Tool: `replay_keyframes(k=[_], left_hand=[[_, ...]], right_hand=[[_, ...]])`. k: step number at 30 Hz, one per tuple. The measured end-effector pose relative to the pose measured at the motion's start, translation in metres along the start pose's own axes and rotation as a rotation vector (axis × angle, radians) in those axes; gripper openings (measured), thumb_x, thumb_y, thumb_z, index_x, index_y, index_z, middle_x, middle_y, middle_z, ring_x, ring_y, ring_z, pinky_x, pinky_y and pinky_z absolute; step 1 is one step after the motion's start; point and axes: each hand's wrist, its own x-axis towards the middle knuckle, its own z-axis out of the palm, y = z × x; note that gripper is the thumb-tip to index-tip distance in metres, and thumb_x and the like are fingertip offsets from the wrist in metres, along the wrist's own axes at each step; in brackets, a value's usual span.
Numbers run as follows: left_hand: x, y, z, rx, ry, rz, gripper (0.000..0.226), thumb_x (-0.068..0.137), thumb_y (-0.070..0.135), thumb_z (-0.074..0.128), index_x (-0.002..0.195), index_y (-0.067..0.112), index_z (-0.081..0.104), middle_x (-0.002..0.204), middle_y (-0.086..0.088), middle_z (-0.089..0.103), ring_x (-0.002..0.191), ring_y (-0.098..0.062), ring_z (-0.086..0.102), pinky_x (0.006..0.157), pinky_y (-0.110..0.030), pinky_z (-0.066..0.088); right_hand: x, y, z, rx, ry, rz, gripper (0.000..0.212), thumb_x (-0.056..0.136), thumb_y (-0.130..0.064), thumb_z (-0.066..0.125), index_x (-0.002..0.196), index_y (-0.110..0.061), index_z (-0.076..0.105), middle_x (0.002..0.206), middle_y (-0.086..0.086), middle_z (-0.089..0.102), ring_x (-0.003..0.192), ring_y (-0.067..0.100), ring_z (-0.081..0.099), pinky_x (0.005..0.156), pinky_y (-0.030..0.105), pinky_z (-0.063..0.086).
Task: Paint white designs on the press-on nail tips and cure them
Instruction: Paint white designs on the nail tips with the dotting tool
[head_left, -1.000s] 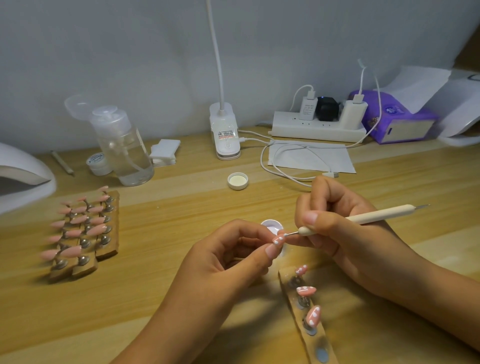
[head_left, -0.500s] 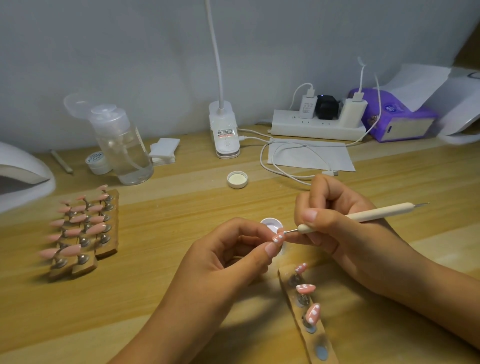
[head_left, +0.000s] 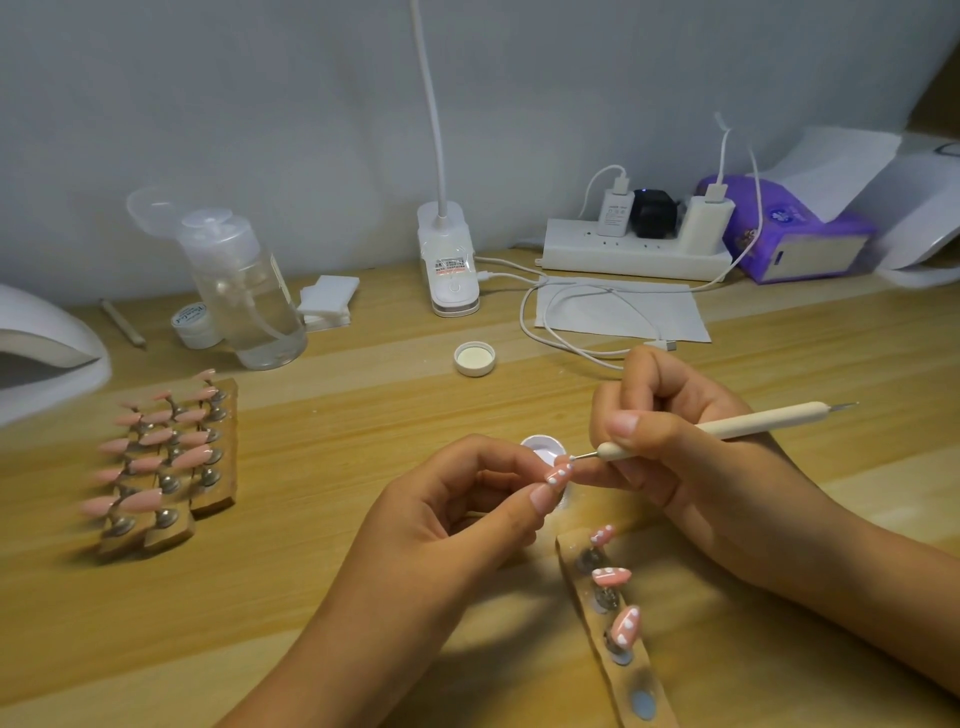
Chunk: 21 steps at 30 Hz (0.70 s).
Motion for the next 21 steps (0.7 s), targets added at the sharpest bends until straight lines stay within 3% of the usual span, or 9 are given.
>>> replay_keyframes(k=[7,13,21], left_hand=[[0.0,-0.002,-0.001,0.001,-0.003,0.006,0.022,0.068,0.038,0.074,0.084,0.022,0.073,0.076,0.003,0.069,0.067,-0.004,0.058,0.063,-0.014,0.047],[0.0,0.0,0.001,-0.013,0.0,0.004,0.019,0.068,0.036,0.074,0.083,0.024,0.073,0.076,0.004,0.07,0.066,-0.005,0.058,0.064,-0.015,0.048],[-0.004,0.009,0.005,-0.036,0.092,0.027,0.013,0.072,0.026,0.083,0.079,0.029,0.073,0.081,0.0,0.074,0.068,-0.005,0.062,0.062,-0.016,0.05]], right_hand=[[0.0,0.001,-0.001,-0.013,-0.007,-0.001,0.016,0.073,-0.014,0.065,0.064,-0.02,0.053,0.063,-0.001,0.05,0.054,0.006,0.047,0.068,0.027,0.057],[0.003,-0.003,-0.004,0.003,-0.026,0.021,0.013,0.075,-0.016,0.065,0.067,-0.02,0.055,0.066,-0.003,0.054,0.061,0.006,0.057,0.071,0.03,0.057],[0.01,-0.009,-0.012,0.095,0.12,0.069,0.018,0.082,-0.022,0.058,0.067,-0.021,0.049,0.063,-0.004,0.043,0.061,0.007,0.045,0.067,0.022,0.052]])
